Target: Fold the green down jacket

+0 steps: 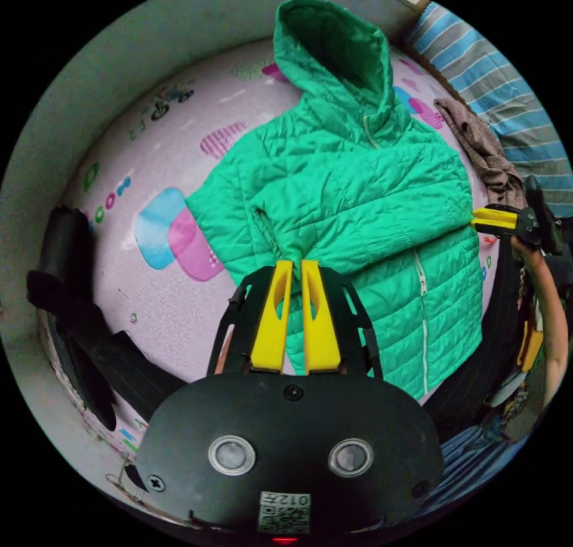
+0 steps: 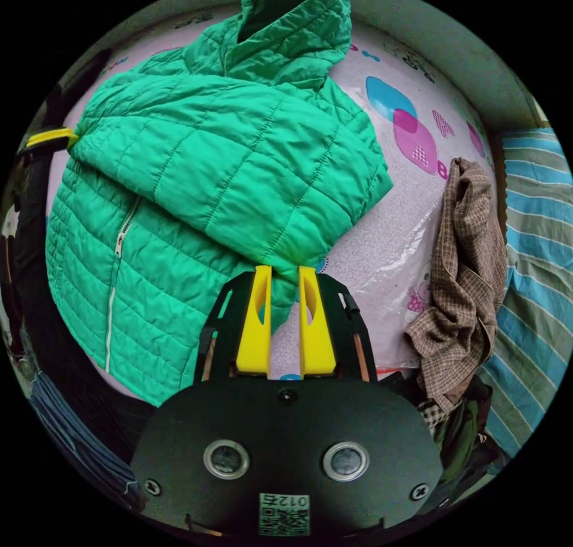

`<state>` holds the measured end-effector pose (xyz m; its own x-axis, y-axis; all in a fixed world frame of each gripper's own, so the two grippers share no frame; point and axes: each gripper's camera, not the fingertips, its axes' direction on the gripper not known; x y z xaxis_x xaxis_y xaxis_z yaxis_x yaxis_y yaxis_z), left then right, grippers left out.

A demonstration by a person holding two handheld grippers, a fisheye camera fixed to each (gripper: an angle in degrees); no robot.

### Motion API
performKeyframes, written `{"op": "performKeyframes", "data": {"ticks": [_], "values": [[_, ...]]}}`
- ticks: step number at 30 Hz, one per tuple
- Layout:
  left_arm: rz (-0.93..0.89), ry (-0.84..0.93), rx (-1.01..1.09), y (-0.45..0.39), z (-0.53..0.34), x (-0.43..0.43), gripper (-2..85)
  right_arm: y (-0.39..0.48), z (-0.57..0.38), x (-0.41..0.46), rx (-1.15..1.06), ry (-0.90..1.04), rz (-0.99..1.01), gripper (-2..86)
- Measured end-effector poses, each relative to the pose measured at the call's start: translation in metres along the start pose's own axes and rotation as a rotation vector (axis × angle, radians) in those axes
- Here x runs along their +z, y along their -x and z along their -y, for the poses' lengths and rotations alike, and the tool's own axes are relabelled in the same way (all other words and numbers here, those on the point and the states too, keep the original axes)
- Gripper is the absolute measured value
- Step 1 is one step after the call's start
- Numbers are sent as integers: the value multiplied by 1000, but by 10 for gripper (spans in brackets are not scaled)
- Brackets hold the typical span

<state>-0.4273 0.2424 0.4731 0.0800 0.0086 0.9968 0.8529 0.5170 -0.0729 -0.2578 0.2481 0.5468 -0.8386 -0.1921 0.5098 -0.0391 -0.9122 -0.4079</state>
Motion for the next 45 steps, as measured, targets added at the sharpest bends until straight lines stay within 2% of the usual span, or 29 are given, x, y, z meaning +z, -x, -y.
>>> {"op": "performKeyframes", "data": {"ticks": [5, 12, 16, 20, 24, 27, 33, 40, 45], "values": [[-39, -36, -33, 1, -10, 0, 15, 10, -7, -11, -22, 2, -11, 71], [-32, -193, -67, 11, -27, -62, 9, -12, -24, -54, 32, -10, 74, 63], [-15, -166, 10, -20, 22, -64, 5, -16, -1, -67, 80, -37, 146, 61], [48, -105, 36, -44, 58, -41, 2, -4, 28, -65, 91, -28, 126, 57], [72, 55, 64, -52, 72, 5, 0, 5, 37, -40, 93, 61, 124, 55], [20, 13, 47, -50, 65, 16, -1, 10, 31, -30, 105, 40, 184, 57], [31, 2, 74, -60, 61, 18, -1, 29, 18, -46, 51, 46, 158, 55], [26, -24, 61, -69, 51, 21, -1, 50, 45, -117, 26, -208, 102, 83], [-5, -34, 46, -70, 44, 24, -1, 79, 91, -161, 28, -408, -91, 88]]}}
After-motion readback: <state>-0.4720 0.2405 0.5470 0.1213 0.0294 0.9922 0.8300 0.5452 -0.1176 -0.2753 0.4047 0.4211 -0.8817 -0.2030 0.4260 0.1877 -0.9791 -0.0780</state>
